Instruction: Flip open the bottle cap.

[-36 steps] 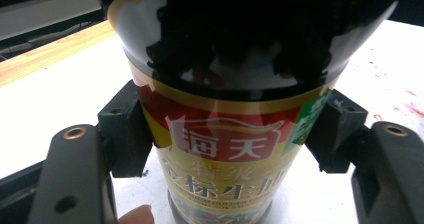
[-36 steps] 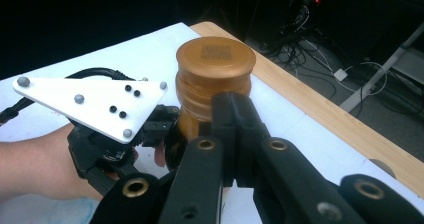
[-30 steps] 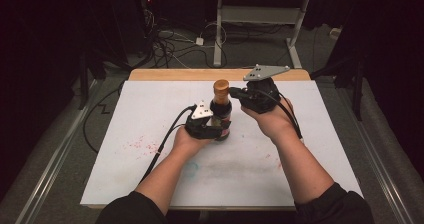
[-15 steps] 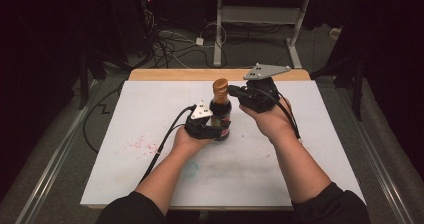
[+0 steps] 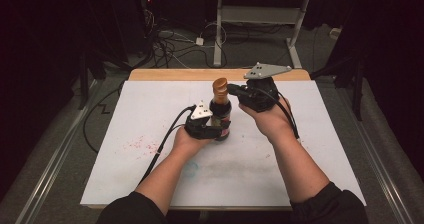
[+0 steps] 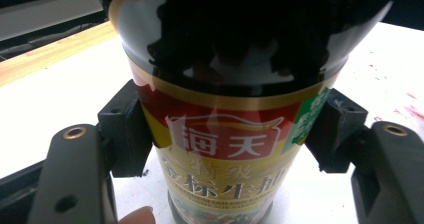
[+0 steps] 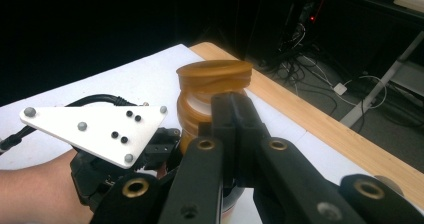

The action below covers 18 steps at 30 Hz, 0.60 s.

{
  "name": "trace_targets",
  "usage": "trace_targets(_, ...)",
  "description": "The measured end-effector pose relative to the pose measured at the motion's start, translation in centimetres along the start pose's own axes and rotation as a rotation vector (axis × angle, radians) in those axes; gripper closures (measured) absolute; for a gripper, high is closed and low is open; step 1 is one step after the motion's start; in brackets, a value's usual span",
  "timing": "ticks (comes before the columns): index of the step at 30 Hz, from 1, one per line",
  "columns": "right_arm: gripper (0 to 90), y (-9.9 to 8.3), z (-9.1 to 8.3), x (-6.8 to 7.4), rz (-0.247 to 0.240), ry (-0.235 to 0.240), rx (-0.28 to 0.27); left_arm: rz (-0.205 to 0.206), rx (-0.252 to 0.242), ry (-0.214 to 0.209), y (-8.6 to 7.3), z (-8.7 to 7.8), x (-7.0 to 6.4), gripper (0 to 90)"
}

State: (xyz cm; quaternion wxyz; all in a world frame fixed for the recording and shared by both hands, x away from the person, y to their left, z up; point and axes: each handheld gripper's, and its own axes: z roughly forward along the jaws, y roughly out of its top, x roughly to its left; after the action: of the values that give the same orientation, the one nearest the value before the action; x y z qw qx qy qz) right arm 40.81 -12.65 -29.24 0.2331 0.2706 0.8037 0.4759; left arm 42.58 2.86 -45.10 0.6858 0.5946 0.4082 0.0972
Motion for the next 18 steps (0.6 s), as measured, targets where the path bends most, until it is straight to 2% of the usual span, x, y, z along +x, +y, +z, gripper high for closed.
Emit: trace_targets(18,90.0,0.18,0.01,-0.01,0.006,-0.005,-0.025,0.001,0.0,0.001,-0.03,-0.04,0.0,29.1)
